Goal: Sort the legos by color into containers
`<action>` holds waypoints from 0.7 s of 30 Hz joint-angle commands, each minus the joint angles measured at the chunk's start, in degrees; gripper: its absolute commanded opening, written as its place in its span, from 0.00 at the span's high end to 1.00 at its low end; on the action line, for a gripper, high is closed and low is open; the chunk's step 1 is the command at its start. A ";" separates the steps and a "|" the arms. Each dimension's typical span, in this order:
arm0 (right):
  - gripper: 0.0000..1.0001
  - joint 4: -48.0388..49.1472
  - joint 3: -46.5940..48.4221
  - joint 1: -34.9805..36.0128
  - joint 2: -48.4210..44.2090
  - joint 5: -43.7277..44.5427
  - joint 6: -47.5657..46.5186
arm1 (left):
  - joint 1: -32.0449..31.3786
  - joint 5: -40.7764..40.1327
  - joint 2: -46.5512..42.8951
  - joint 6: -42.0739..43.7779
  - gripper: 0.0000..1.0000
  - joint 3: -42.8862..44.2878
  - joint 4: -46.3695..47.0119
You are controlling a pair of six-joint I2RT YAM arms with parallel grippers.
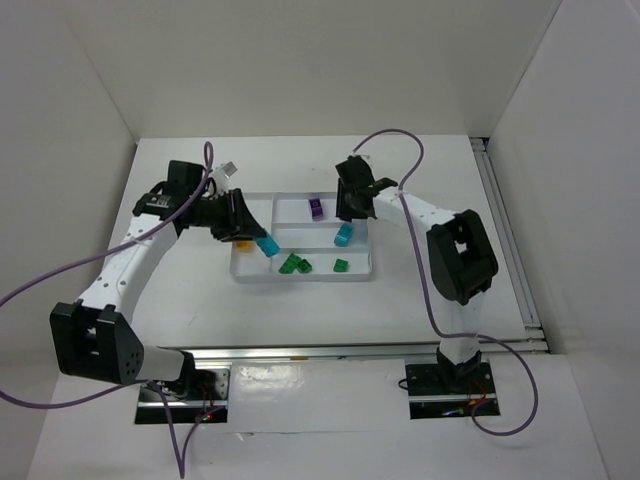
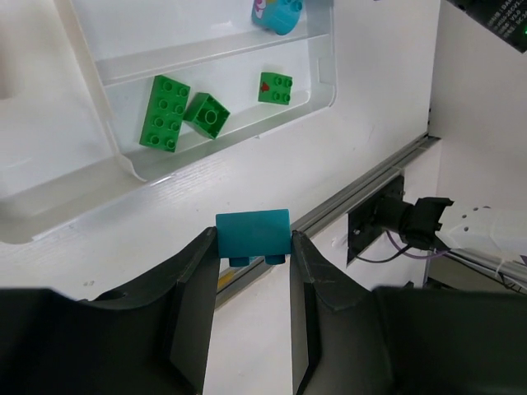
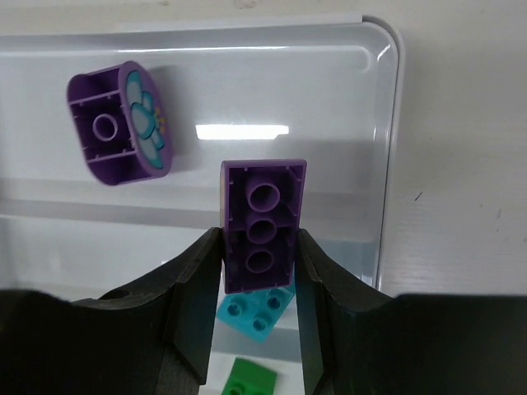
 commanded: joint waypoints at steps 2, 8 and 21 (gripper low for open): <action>0.99 0.77 6.59 0.78 2.98 6.02 -2.61 | -2.00 -2.45 -1.47 -0.72 1.00 2.22 -1.72; 0.90 0.77 10.71 1.31 7.10 7.16 -3.67 | -4.99 -3.60 -1.47 -1.86 1.00 2.22 -1.19; 0.22 -2.92 11.97 0.69 4.31 7.96 -5.61 | -9.04 -4.13 8.27 -3.45 1.00 8.10 3.12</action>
